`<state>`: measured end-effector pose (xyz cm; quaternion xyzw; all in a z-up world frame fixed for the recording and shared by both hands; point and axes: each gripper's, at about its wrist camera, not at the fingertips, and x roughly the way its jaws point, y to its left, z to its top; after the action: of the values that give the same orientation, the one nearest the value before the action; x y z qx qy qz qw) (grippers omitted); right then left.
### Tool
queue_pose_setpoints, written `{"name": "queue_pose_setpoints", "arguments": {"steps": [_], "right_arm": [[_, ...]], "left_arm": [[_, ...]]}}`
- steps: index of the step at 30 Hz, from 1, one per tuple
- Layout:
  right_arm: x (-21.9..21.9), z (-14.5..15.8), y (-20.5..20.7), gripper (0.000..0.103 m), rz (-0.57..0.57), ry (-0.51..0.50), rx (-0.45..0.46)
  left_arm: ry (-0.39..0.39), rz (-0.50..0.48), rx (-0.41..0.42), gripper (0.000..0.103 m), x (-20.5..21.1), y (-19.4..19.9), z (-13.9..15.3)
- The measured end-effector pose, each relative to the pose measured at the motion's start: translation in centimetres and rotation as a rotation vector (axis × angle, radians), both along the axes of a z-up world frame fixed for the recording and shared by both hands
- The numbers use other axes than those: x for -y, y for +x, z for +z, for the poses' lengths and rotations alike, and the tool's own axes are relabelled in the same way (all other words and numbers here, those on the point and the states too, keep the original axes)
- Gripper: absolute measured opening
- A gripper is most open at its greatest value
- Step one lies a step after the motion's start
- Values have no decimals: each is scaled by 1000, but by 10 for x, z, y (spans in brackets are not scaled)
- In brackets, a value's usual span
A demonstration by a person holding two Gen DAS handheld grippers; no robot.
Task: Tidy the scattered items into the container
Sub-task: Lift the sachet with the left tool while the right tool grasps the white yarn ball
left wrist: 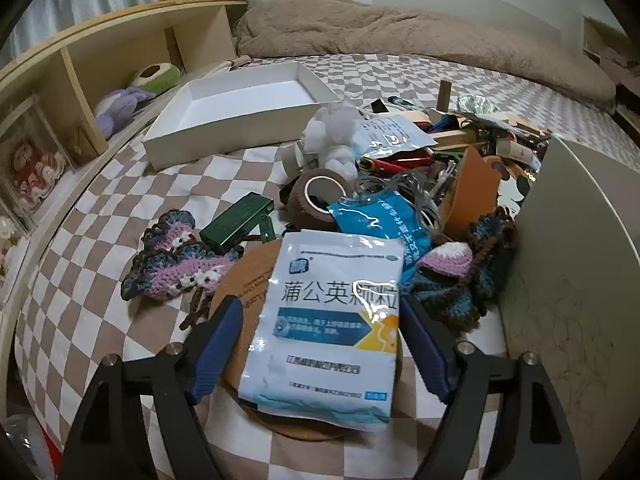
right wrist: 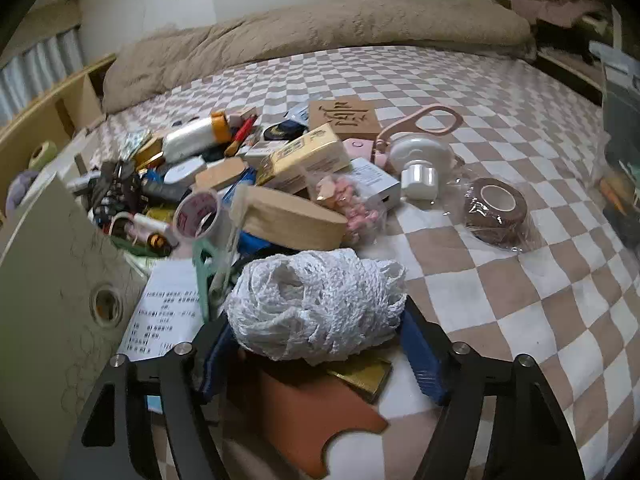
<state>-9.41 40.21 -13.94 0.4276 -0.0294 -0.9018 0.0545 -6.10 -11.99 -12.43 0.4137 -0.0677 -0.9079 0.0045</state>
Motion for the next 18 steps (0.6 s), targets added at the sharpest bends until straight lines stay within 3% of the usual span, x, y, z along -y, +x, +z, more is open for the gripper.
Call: {"name": "queue_pose_setpoints", "arguments": {"steps": [8, 10, 12, 18], "right_arm": [[-8, 6, 19, 73, -45, -50, -2], [-10, 8, 25, 73, -57, -60, -1], [-12, 11, 29, 73, -69, -67, 3], [-12, 20, 39, 73, -98, -35, -8]], "left_arm": [[59, -5, 0, 80, 5, 1, 3], [57, -9, -3, 70, 5, 1, 3], [63, -16, -4, 66, 5, 1, 4], [52, -22, -11, 65, 4, 5, 6]]}}
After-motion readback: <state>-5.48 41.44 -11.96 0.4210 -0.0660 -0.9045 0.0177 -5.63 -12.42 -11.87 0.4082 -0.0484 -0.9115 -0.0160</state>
